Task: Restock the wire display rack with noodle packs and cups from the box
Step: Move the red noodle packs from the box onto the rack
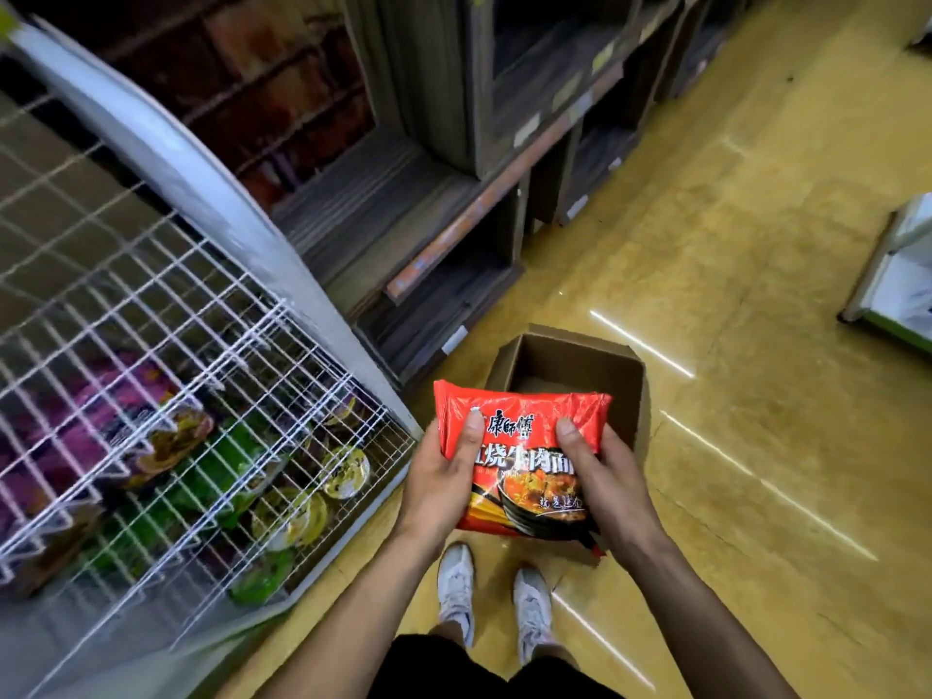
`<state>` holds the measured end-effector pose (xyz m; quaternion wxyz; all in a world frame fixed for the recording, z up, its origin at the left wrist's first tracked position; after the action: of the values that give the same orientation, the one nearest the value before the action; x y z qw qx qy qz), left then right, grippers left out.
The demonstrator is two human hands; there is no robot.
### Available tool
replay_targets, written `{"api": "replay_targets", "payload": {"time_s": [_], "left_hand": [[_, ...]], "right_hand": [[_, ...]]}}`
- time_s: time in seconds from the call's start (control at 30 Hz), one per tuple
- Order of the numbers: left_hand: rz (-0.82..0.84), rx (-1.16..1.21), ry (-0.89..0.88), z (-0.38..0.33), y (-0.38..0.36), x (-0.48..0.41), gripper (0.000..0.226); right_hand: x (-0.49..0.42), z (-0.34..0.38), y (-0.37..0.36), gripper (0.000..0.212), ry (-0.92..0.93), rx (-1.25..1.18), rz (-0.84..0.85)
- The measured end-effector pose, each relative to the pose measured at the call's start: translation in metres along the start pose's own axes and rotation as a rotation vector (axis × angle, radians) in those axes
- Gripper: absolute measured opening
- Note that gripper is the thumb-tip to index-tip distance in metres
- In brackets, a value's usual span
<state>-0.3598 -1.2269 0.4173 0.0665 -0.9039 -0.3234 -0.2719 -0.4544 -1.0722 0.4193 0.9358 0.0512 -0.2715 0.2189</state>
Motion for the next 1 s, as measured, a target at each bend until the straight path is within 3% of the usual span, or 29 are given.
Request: {"api": "replay_targets", "payload": {"time_s": [0.33,0.7,1.0], "left_hand": [[-0.196,0.148,-0.098,-0.024,0.026,0.048,0.040],[-0.454,0.240,-0.201,-0.038,0.090,0.092,0.043],[-0.561,0.260,-0.241,-0.042,0.158,0.112,0.046]], "right_hand": [[0.000,0.037,-0.028,0.041,0.093,0.165,0.226],[0.021,0.078,-0.111,0.029,0.217,0.286,0.495],[0.043,0.091,-0.191,0.024,0.260,0.313,0.633]]}}
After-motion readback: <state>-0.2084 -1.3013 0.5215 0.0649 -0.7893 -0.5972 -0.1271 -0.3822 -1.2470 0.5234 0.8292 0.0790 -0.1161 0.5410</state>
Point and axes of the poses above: each hand's wrist, its own x-axis away from the middle knuckle, its own y-axis out of the back of the hand, z = x × y, the point moved 5 cm from there along -x, towards the middle knuckle
